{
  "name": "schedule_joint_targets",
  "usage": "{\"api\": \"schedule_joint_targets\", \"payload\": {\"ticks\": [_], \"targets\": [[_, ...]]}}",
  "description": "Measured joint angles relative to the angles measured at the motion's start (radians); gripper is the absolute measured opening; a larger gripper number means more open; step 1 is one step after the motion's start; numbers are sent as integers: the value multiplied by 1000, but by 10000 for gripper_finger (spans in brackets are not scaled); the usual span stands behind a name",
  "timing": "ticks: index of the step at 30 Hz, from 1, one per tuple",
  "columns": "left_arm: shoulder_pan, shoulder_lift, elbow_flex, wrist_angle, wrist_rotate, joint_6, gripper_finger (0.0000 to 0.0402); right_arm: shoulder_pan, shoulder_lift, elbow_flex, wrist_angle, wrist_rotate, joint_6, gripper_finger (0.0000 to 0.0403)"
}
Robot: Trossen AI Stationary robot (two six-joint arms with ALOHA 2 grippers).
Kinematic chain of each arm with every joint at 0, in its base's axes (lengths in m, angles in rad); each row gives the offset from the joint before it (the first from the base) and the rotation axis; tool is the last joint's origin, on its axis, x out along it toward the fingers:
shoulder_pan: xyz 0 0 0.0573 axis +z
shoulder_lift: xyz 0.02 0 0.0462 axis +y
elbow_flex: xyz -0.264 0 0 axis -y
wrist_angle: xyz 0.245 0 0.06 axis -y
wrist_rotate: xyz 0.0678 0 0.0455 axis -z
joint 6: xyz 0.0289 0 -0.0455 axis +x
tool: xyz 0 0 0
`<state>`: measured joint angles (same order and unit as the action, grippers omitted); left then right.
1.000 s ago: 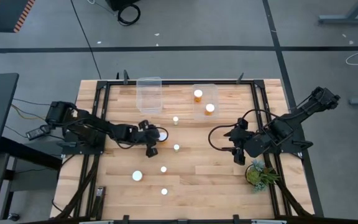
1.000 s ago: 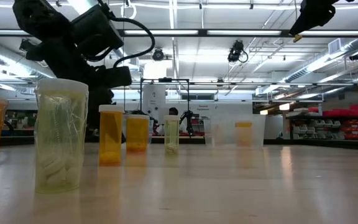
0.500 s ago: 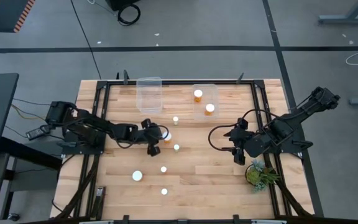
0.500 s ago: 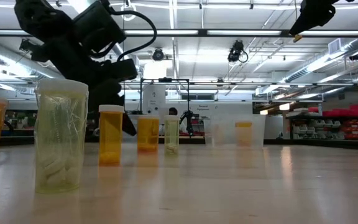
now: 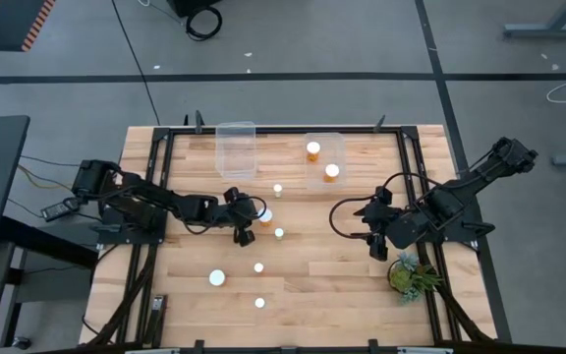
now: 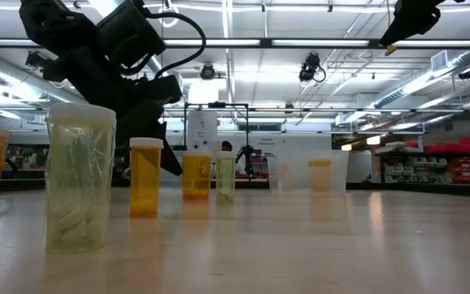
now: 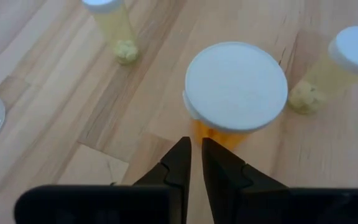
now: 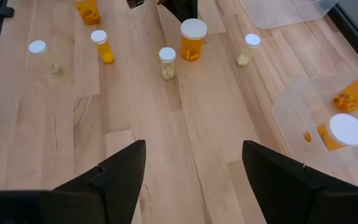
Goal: Pick and place medicine bottles into bin by pill shape (circle, oval)
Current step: Put the large orange pill bottle into the right transparent bin
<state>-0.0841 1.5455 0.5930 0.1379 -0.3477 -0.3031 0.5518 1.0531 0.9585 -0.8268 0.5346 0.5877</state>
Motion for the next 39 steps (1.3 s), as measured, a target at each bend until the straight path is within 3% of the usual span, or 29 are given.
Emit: {"api": "schedule_joint_targets", "payload": {"ticks": [8,14,27,39], "targets": [[0,12,0,2,39,-30,43,0,0,0,0,0,3,275],[-1,104,4,20,48,-50,34,0,0,0,1,0,3,275],[3,152,134,28,49,74,22,0,0,0,13,11,-8,275],[21,215,141,83,36,81,16,0,27,0,25,15,0,275]]}}
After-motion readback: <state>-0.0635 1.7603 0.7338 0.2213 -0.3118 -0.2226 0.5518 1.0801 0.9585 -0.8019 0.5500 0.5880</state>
